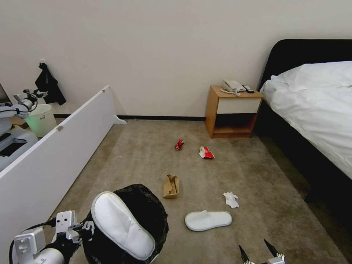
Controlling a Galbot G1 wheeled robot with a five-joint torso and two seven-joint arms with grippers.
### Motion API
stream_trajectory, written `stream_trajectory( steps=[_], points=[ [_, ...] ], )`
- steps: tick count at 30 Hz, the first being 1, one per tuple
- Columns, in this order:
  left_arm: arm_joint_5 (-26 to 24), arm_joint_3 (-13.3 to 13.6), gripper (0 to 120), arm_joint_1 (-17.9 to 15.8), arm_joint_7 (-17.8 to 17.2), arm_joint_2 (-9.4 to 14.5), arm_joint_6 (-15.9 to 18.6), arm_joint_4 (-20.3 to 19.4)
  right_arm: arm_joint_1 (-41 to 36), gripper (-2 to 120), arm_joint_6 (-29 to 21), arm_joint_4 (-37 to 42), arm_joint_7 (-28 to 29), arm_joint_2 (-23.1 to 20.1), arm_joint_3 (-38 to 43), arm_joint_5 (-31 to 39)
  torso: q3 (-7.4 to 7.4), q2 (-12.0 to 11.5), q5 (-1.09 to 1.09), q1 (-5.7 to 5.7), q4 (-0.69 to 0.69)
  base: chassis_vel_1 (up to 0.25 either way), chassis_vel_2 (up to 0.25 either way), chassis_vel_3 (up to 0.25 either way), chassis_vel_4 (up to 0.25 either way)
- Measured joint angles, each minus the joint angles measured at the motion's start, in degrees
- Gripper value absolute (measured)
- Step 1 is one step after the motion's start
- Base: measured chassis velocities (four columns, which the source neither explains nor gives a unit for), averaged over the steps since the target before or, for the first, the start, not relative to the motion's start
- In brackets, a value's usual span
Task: Pick up the trash bin, then pick up the garbage from the floor and place it into the trash bin.
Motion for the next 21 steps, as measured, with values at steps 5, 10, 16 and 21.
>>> stream_trajectory(
  steps=[5,10,16,21],
  points=[
    [-0.1,0.0,4,0.0,0.0,0.0,0.0,0.0,-0.1,100,0.2,0.3,-0.2,0.0,0.2,0.1,0.00,0.0,0.00,0.00,0.00,-0.067,0.065,0.068,-0.070],
    [-0.2,0.0,4,-0.1,0.0,0.1,0.0,0.0,-0.4,100,0.3,0.4,-0.4,0.0,0.3,0.1,0.00,0.0,0.00,0.00,0.00,-0.075,0.081,0.085,-0.083],
    [-0.3,-0.1,4,-0.2,-0.1,0.2,0.0,0.0,-0.4,100,0.3,0.5,-0.5,-0.1,0.3,0.1,0.00,0.0,0.00,0.00,0.01,-0.093,0.082,0.086,-0.090],
    [-0.3,0.0,4,-0.4,-0.1,0.2,0.0,0.0,-0.4,100,0.3,0.5,-0.5,-0.2,0.3,0.1,0.00,0.0,0.00,0.00,0.00,-0.088,0.073,0.080,-0.084]
  ],
)
